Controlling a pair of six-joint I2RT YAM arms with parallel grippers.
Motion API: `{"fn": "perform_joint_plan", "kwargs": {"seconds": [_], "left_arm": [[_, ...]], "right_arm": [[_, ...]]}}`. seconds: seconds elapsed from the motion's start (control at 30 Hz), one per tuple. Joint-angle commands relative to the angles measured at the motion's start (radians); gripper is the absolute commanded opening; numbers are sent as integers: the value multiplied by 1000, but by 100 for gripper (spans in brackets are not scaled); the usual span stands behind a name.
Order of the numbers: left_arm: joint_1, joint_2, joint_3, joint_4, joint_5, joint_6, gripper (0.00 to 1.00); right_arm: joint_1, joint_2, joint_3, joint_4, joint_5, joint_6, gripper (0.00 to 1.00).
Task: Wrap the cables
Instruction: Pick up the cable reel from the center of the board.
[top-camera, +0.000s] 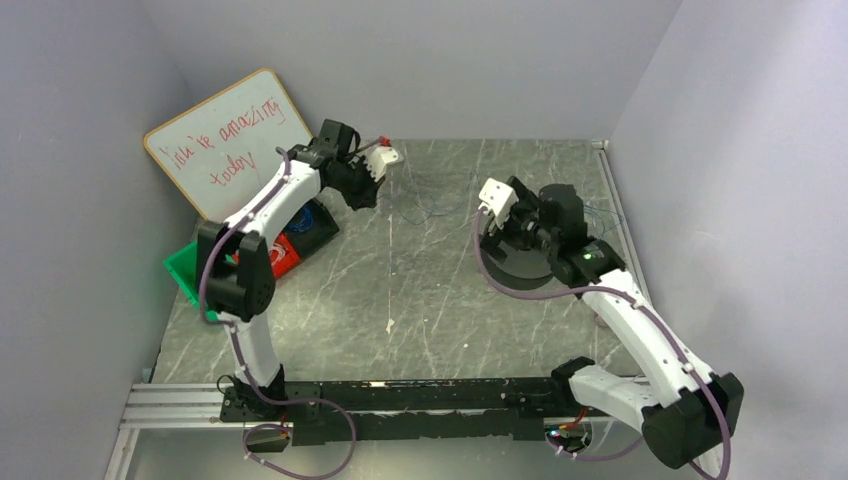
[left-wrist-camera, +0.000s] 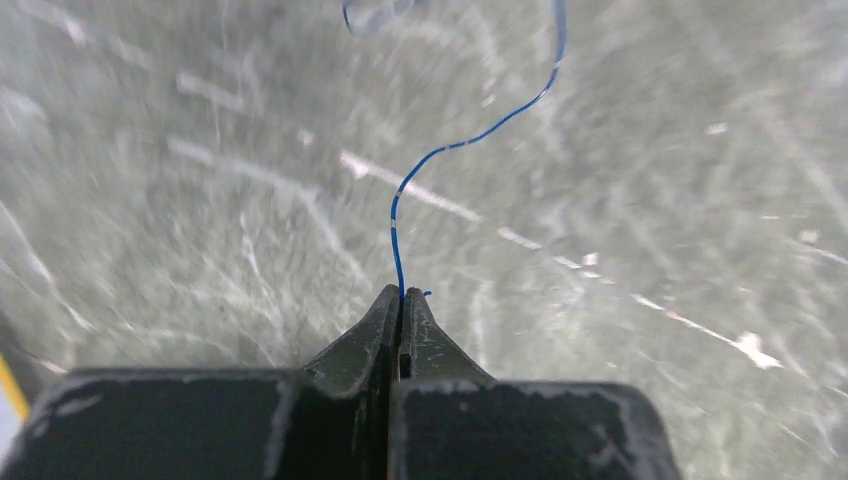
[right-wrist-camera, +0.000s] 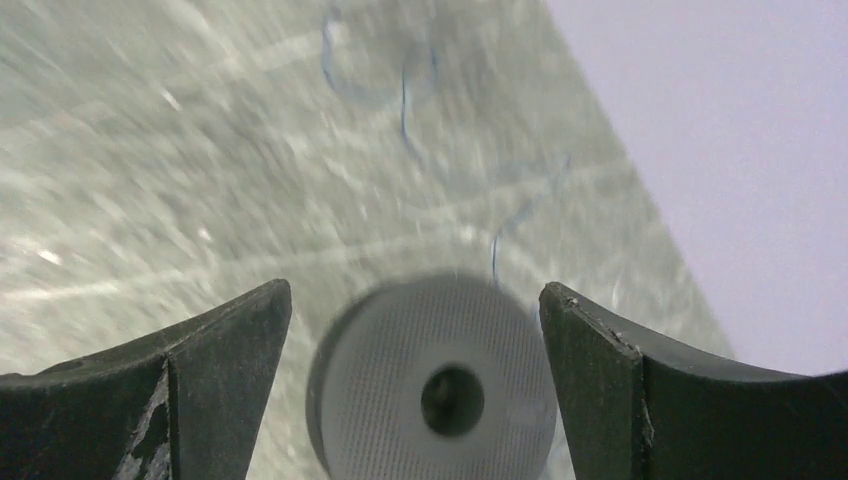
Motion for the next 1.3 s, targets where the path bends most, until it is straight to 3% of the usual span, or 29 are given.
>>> {"fn": "perform_joint_plan", "kwargs": {"seconds": [0.0, 0.23, 0.5, 0.87, 1.1, 1.27], "left_arm": [[-98, -186, 107, -187, 156, 108, 3], [-273, -279, 137, -261, 131, 100, 3], [-396, -268, 179, -302, 58, 60, 3], [-435, -242, 218, -313, 70, 43, 3], [-441, -240, 226, -319, 94, 41, 3], [-441, -245, 231, -323, 121, 39, 3]], "right_arm": [[1, -27, 223, -143, -441, 35, 97], [0, 115, 328, -67, -714, 205, 88], [0, 198, 316, -22, -781, 216, 77], [0, 198, 213, 64, -806, 215, 69], [-3, 198, 189, 79, -831, 220, 53], [-14, 200, 172, 113, -866, 250, 50]]}}
